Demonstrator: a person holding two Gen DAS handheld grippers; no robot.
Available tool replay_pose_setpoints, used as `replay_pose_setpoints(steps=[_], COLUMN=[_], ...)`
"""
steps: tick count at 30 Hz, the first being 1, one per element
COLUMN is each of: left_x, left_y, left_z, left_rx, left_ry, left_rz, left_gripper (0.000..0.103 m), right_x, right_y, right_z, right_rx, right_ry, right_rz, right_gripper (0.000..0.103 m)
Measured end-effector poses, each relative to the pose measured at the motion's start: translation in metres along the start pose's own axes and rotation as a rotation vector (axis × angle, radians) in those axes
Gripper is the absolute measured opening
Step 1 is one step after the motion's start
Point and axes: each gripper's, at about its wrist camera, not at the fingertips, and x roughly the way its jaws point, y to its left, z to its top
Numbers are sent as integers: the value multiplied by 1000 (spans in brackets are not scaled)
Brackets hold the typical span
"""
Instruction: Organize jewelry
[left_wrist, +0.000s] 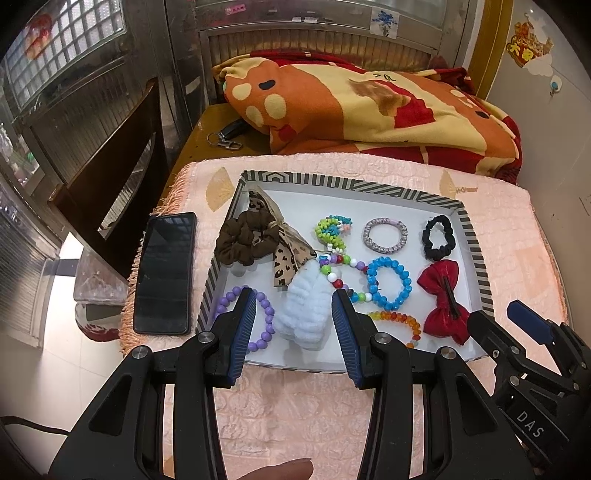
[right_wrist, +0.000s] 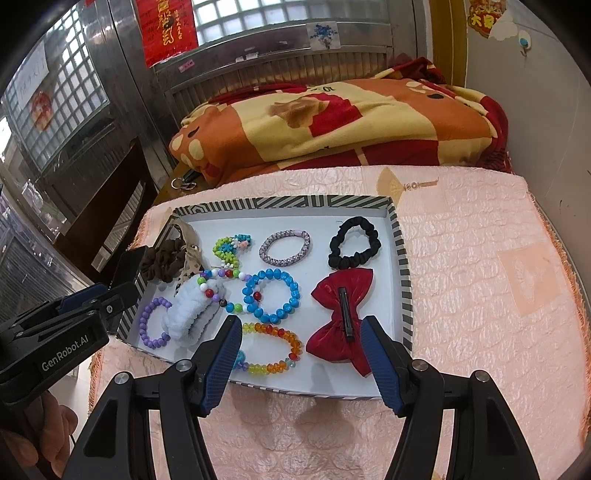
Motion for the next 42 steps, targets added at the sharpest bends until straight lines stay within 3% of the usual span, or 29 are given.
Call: replay_pose_setpoints(steps=[42], left_x=[6], left_y=[3], left_z=[-3], left_rx=[2], left_ry=[18], left_rz=[3], left_gripper=[42], right_x=[10], right_y=[0], right_z=[2], right_rx=[-14], right_ry=[29], right_rz=[15], right_gripper=[64])
